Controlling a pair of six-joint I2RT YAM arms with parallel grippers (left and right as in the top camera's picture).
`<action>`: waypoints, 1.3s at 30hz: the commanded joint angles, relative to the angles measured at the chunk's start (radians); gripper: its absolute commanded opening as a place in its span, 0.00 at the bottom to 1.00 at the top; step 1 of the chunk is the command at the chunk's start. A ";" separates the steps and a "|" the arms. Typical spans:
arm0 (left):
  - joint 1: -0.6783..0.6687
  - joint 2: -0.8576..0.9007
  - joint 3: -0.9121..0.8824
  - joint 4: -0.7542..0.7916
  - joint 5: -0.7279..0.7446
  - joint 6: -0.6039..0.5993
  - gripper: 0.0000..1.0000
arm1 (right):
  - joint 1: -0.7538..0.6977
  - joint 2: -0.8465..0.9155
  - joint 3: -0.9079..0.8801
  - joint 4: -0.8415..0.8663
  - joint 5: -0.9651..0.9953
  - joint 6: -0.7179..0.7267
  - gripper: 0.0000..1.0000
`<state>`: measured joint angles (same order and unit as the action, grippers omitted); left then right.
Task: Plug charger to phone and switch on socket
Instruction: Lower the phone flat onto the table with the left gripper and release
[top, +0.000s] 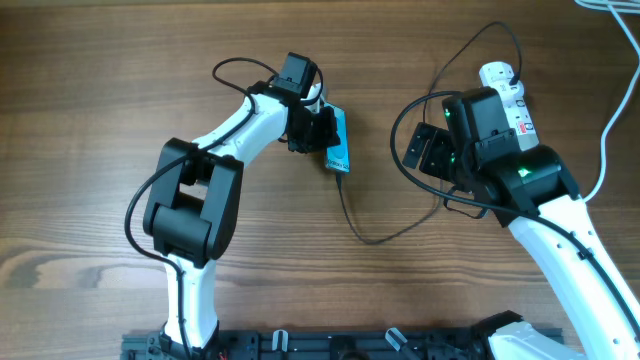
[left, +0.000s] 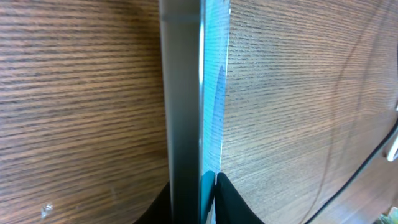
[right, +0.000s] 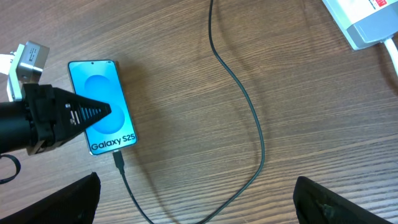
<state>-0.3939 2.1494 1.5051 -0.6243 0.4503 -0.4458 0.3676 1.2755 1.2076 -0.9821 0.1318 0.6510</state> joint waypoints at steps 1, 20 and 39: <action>-0.001 0.009 -0.003 -0.007 -0.139 0.055 0.15 | -0.004 0.008 0.014 -0.002 0.002 0.004 1.00; -0.001 0.009 -0.003 -0.011 -0.228 0.103 0.32 | -0.004 0.008 0.014 -0.004 0.002 0.003 1.00; -0.011 0.009 -0.003 -0.011 -0.288 0.129 0.52 | -0.004 0.008 0.014 -0.003 0.002 0.004 1.00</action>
<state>-0.4042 2.1471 1.5097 -0.6277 0.2131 -0.3370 0.3676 1.2755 1.2076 -0.9836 0.1318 0.6510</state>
